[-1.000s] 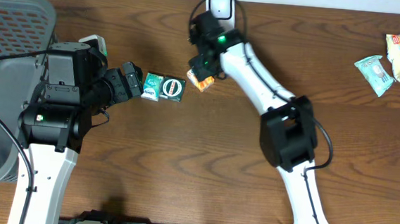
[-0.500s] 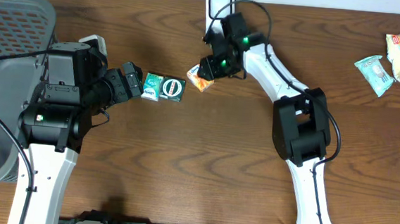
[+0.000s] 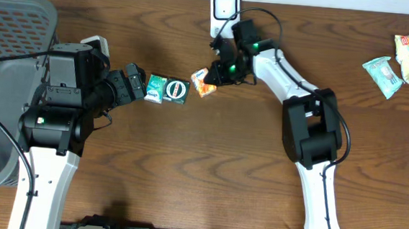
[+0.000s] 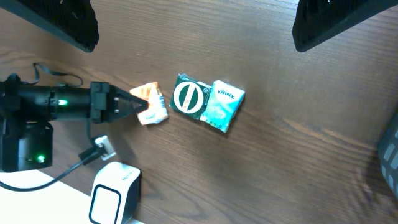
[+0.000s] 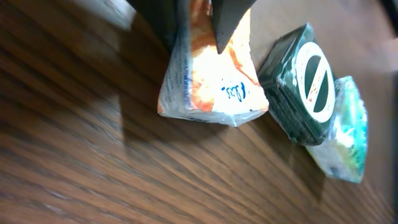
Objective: Scan the item barcode
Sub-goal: 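Lift the orange pack up to the white scanner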
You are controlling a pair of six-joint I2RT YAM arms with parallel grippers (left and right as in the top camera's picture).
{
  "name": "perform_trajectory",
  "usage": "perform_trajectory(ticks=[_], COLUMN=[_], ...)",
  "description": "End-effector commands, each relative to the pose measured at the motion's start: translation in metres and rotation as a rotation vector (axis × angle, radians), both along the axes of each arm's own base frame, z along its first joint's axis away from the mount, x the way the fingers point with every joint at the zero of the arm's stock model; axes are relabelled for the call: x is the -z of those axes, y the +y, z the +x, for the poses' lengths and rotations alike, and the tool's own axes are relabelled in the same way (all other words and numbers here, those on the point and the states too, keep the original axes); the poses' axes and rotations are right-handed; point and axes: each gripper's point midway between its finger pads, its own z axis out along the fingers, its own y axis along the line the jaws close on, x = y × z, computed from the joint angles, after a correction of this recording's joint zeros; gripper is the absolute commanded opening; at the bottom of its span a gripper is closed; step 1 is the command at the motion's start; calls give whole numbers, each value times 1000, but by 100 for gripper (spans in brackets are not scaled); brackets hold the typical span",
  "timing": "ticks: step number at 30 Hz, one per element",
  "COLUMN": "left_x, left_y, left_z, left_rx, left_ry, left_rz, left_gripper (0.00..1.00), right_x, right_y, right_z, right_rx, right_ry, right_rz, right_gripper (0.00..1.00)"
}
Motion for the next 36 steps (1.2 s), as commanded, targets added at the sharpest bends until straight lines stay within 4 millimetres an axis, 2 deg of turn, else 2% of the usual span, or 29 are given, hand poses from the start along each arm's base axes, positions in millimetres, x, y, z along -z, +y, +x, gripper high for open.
perform_trajectory(ticks=[1, 8, 13, 17, 25, 36], left_x=[-6, -6, -6, -6, -6, -6], left_y=[2, 2, 2, 2, 2, 2], left_z=[2, 2, 2, 2, 2, 2], left_rx=[4, 4, 4, 4, 4, 4], left_ry=[-19, -19, -19, -19, -19, -19], left_rz=[16, 16, 16, 16, 16, 16], left_gripper=[98, 98, 98, 98, 98, 98], right_x=[-33, -93, -130, -158, -177, -214], right_y=[-6, -16, -43, -64, -91, -83], right_z=[9, 12, 24, 30, 58, 71], right_rx=[7, -27, 63, 23, 44, -67], right_ry=[36, 118, 307, 335, 254, 27], right_rz=[169, 501, 691, 823, 845, 855], right_gripper=[1, 1, 1, 1, 1, 1])
